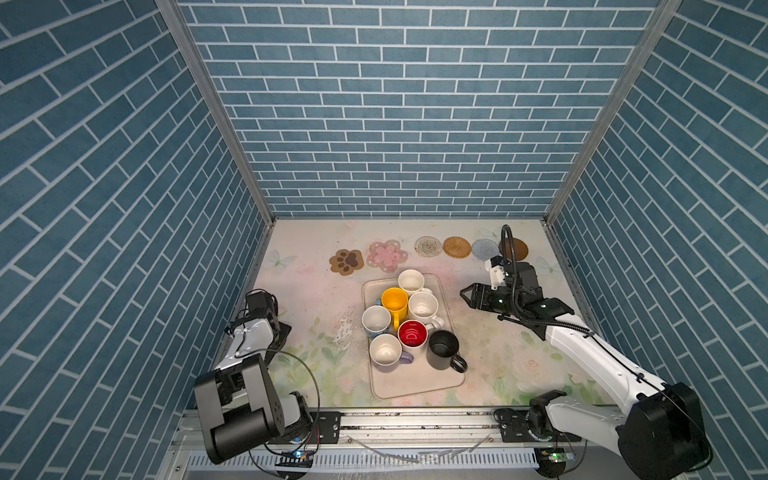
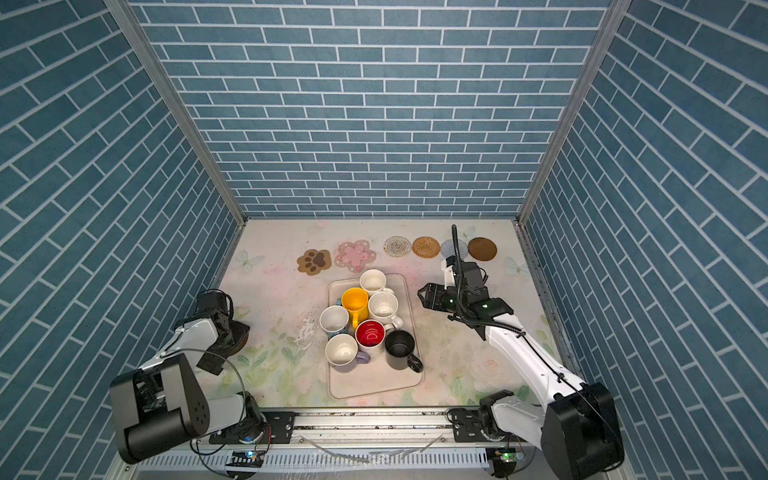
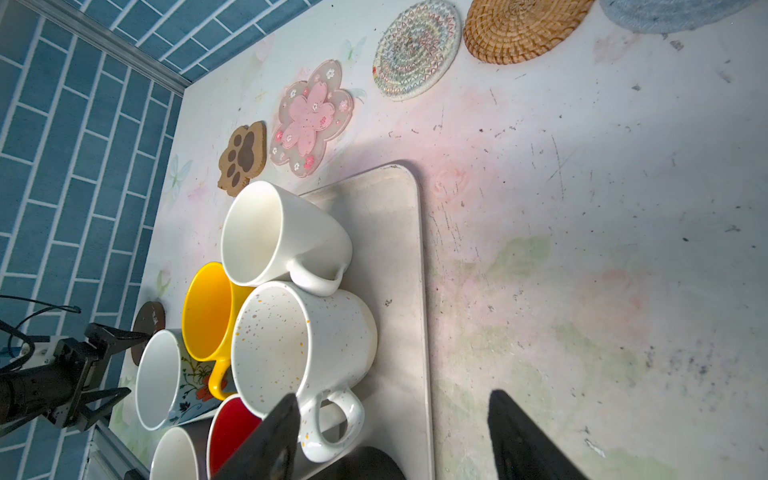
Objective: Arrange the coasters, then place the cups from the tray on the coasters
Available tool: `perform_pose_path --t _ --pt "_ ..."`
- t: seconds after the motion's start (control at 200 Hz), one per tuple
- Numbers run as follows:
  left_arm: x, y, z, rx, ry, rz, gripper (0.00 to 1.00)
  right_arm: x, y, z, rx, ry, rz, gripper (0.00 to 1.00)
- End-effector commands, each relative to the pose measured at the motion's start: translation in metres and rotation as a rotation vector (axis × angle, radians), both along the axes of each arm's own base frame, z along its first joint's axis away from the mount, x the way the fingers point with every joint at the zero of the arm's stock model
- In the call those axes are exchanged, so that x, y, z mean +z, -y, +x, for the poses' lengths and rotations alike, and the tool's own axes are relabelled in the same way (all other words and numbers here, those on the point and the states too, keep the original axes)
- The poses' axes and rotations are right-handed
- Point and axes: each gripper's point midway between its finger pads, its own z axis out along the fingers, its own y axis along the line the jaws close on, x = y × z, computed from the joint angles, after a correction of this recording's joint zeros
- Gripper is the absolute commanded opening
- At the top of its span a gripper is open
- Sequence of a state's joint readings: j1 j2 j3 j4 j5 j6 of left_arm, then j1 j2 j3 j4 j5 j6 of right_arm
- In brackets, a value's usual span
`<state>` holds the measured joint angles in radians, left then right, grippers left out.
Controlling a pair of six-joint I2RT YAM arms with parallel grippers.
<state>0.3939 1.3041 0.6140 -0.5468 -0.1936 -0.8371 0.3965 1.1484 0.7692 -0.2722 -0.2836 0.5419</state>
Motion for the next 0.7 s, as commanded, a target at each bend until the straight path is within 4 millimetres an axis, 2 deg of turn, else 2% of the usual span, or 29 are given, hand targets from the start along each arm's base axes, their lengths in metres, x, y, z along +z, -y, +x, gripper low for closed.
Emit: perform_pose_path --t 0.0,0.105,0.33,0.39,0.415,0.695 --pt "-0.012 0.000 0.011 -0.015 0.013 -0.043 0.96 0.019 -0.003 0.013 0.011 0.060 0.011 0.72" --pt "-0.024 0.003 0.022 -0.020 0.023 -0.081 0.94 0.021 -0.006 0.018 0.016 0.057 0.014 0.72" --pt "-0.027 0.001 0.046 -0.046 0.053 -0.115 0.92 0.024 -0.008 0.027 0.014 0.063 0.014 0.72" --pt "-0.032 0.003 0.047 -0.055 0.041 -0.132 0.91 0.023 -0.009 0.030 0.014 0.060 0.015 0.72" --pt "-0.027 0.000 0.056 -0.058 0.060 -0.128 0.91 0.024 -0.010 0.031 0.015 0.060 0.016 0.72" --pt "-0.031 0.004 0.089 -0.087 0.098 -0.159 0.84 0.026 -0.012 0.040 0.014 0.063 0.010 0.72"
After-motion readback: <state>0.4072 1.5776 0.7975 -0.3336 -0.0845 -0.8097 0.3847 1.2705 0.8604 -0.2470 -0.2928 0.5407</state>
